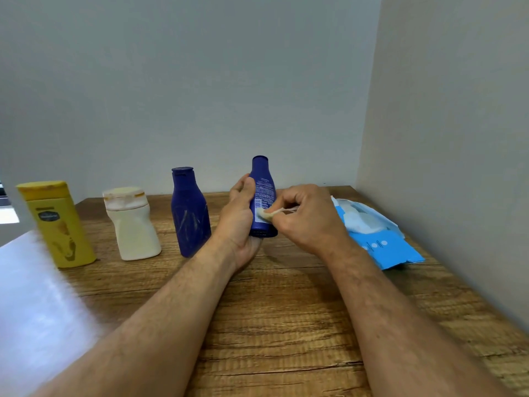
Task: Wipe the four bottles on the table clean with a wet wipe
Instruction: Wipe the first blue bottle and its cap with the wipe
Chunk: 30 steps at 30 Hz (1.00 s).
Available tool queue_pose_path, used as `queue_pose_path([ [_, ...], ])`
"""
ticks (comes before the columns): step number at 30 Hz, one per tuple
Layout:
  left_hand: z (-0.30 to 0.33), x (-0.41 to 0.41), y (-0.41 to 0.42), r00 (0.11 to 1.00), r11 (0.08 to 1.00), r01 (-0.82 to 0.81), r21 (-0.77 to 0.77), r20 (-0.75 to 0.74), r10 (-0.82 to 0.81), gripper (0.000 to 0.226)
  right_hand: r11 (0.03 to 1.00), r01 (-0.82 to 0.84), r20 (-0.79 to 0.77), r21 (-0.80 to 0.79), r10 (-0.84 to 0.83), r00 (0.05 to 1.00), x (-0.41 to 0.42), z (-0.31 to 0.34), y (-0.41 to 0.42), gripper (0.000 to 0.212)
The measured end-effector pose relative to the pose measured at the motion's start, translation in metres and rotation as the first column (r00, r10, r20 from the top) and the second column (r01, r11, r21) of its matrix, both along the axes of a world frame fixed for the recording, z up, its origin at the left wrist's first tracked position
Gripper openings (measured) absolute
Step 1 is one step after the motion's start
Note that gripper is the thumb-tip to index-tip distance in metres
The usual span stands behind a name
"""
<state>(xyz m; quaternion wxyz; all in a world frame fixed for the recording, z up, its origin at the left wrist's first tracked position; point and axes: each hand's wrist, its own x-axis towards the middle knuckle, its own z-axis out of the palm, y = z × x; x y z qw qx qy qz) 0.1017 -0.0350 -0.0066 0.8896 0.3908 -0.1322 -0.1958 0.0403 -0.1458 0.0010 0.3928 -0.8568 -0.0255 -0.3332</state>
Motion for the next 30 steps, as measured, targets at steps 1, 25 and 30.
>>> queue_pose_path([
  [1,0.000,0.000,0.000,1.000,1.000,0.003,0.013,-0.001,-0.003,0.038,1.000,0.022,0.014,-0.004,-0.022,1.000,0.001,0.001,-0.001,0.003],
  [25,-0.004,-0.007,0.001,0.985,0.983,0.173,0.055,-0.021,-0.173,0.048,0.980,0.151,0.032,-0.131,-0.148,0.988,-0.002,0.007,-0.002,0.020],
  [30,0.003,-0.006,0.001,0.997,0.995,0.046,0.083,-0.072,-0.040,0.044,0.988,-0.008,0.019,-0.153,0.011,1.000,-0.004,0.002,0.001,0.022],
])
